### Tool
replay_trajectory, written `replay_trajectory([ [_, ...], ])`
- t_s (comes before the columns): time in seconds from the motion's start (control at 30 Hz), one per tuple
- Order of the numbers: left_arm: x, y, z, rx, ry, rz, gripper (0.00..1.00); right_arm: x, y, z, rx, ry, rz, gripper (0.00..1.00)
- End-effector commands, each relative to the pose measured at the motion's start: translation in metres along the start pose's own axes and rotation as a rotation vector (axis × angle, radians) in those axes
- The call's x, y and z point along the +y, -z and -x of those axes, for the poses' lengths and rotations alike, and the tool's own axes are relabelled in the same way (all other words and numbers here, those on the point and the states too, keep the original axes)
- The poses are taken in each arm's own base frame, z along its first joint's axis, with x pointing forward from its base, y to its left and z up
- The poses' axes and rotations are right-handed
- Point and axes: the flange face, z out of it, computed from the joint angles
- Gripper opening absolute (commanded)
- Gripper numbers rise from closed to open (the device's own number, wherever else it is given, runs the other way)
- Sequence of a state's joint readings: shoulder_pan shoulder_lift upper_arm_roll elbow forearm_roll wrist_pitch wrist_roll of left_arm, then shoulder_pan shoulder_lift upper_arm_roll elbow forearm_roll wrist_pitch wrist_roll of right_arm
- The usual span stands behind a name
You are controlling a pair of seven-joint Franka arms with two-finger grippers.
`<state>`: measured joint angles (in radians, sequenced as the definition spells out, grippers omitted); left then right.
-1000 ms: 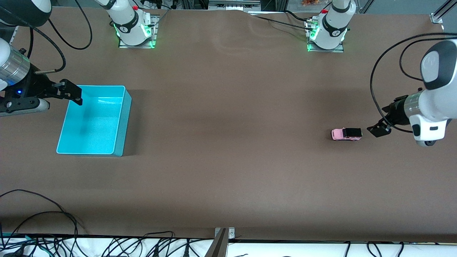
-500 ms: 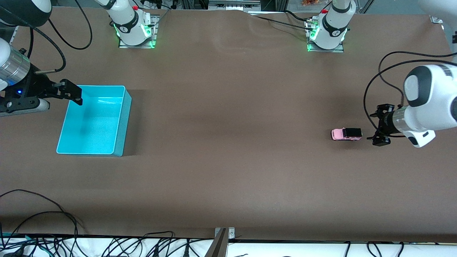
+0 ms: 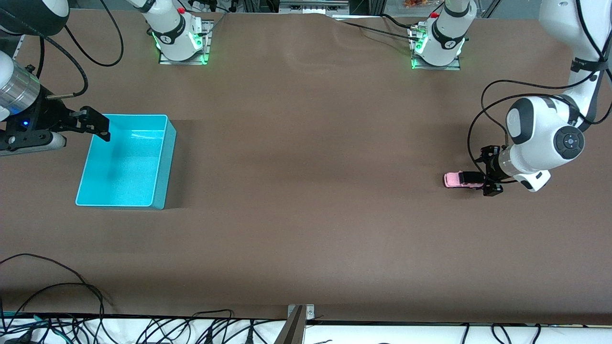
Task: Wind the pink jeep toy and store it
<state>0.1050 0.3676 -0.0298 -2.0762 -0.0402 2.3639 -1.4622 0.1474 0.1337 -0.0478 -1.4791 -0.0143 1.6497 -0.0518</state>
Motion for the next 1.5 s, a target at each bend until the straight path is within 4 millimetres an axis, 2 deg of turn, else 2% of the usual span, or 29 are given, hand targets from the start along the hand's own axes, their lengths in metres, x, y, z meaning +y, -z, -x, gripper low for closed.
replay_trajectory([
  [0.0,-0.007,-0.015,-0.005,0.013,0.053,0.027,1.0,-0.014,0.001,-0.001,0.011,0.028,-0.001,1.0],
  [0.17,-0.011,-0.026,-0.006,0.014,0.106,0.049,0.99,-0.016,-0.003,-0.002,0.003,0.032,0.002,1.0],
  [0.23,-0.011,-0.031,-0.006,0.014,0.106,0.052,0.95,-0.015,-0.003,-0.002,0.003,0.031,0.001,1.0],
  [0.5,-0.012,-0.032,-0.004,0.014,0.104,0.05,0.56,-0.011,-0.001,-0.002,0.005,0.024,0.003,1.0],
  [0.6,-0.013,-0.032,-0.004,0.014,0.104,0.047,0.37,-0.01,0.0,-0.003,0.011,0.022,0.003,1.0],
  [0.73,-0.012,-0.03,-0.004,0.014,0.104,0.047,0.23,-0.009,0.001,-0.003,0.014,0.013,-0.001,1.0],
  [0.9,-0.007,-0.022,0.004,0.015,0.088,0.051,0.21,-0.007,0.006,-0.006,0.052,0.01,0.007,1.0],
  [1.03,-0.003,-0.007,0.012,0.013,0.076,0.042,0.21,-0.004,0.01,-0.01,0.093,0.009,0.011,1.0],
  [1.17,-0.002,-0.002,0.035,0.014,0.075,0.048,0.21,0.003,0.014,-0.012,0.123,-0.001,0.015,1.0],
  [1.47,-0.005,-0.011,0.102,0.019,0.063,0.036,0.21,0.005,0.016,-0.013,0.14,-0.001,0.017,1.0],
])
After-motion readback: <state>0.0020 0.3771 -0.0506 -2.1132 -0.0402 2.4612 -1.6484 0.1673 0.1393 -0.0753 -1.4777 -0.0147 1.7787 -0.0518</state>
